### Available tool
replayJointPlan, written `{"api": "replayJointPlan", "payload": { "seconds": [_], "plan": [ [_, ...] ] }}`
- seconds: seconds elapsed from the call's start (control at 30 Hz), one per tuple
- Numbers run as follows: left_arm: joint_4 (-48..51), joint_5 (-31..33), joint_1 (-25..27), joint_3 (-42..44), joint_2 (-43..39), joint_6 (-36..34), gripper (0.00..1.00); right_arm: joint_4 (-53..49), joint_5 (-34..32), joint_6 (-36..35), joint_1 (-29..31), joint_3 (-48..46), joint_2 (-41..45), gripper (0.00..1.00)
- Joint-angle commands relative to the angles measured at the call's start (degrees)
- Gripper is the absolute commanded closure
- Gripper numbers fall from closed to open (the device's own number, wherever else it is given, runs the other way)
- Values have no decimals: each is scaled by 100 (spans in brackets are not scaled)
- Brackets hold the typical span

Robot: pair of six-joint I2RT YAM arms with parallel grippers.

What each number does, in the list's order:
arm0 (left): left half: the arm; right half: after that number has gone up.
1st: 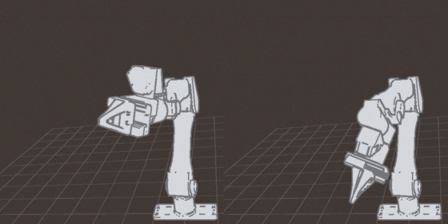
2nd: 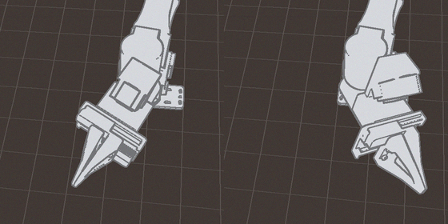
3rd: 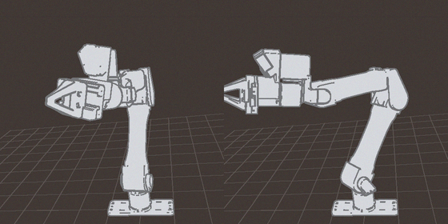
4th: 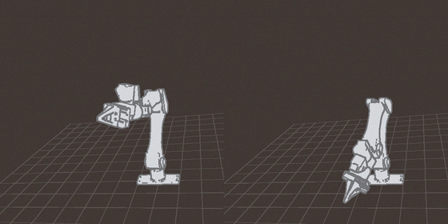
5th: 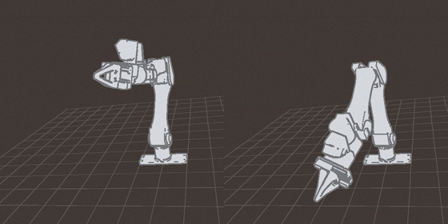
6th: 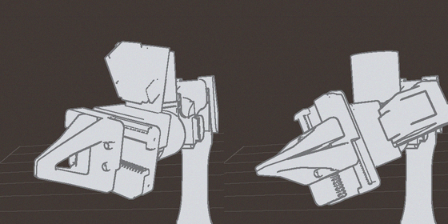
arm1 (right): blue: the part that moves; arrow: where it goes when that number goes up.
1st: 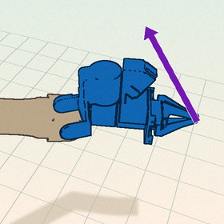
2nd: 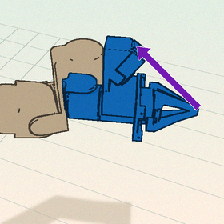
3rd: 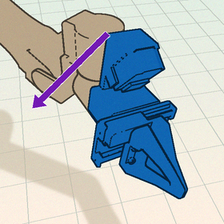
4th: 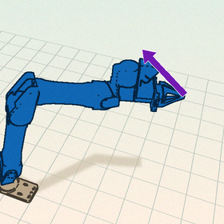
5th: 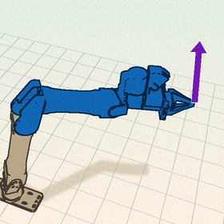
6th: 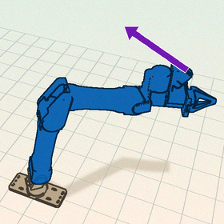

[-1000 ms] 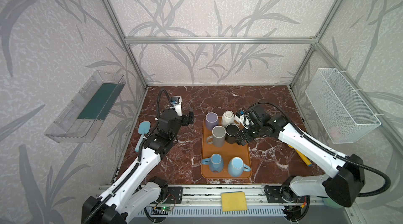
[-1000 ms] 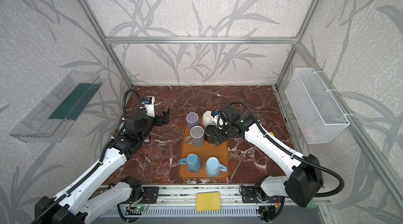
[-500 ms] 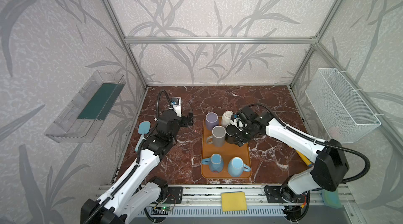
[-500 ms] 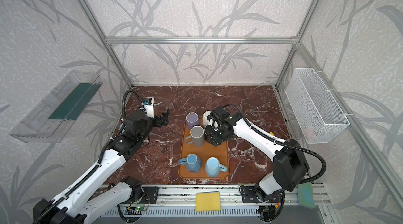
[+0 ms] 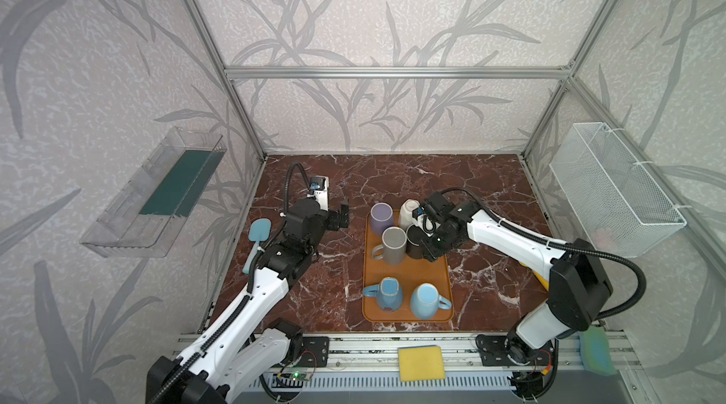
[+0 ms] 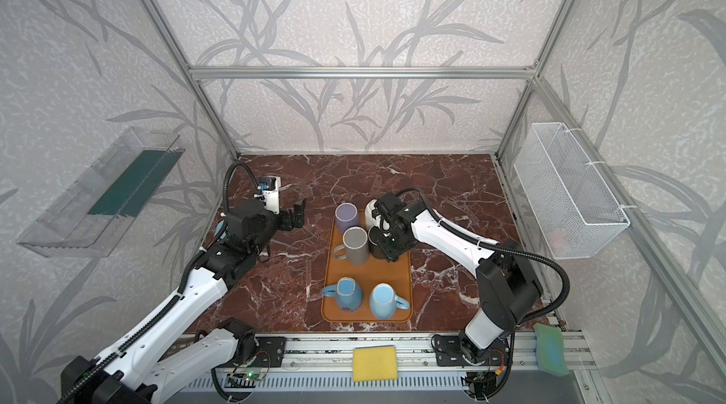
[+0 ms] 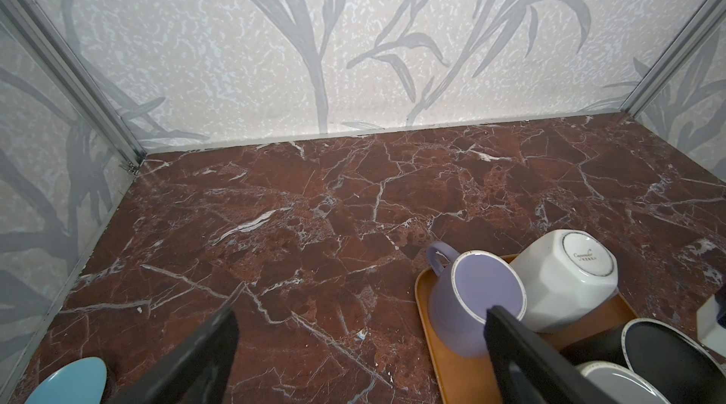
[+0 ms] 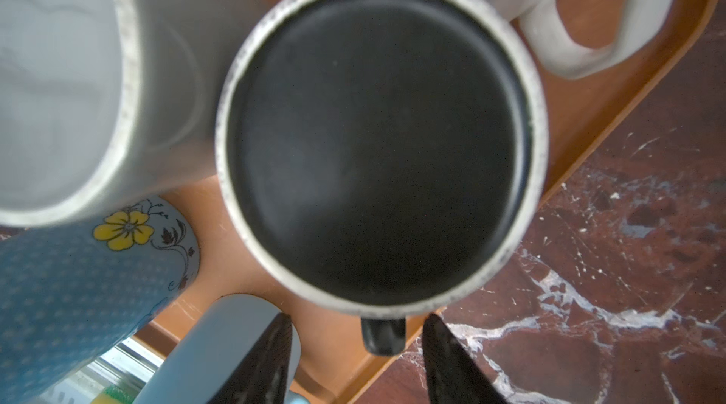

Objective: Turn the mug right side up
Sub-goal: 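Lower the right gripper and grasp the black mug's base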

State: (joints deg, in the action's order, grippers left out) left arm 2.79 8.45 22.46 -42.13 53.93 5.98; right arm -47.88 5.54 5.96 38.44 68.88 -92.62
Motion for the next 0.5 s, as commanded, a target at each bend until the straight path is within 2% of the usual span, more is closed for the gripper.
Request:
{"api": "replayJointPlan", "payload": {
  "seconds": [0.0,0.47],
  "plan": [
    [55,23,13,40,-150,-106,1,-110,-141,-50,24,169,-79,47],
    [173,34,11,33,-221,-143,1,-327,-273,-92,20,412,-405,57]
  ]
}}
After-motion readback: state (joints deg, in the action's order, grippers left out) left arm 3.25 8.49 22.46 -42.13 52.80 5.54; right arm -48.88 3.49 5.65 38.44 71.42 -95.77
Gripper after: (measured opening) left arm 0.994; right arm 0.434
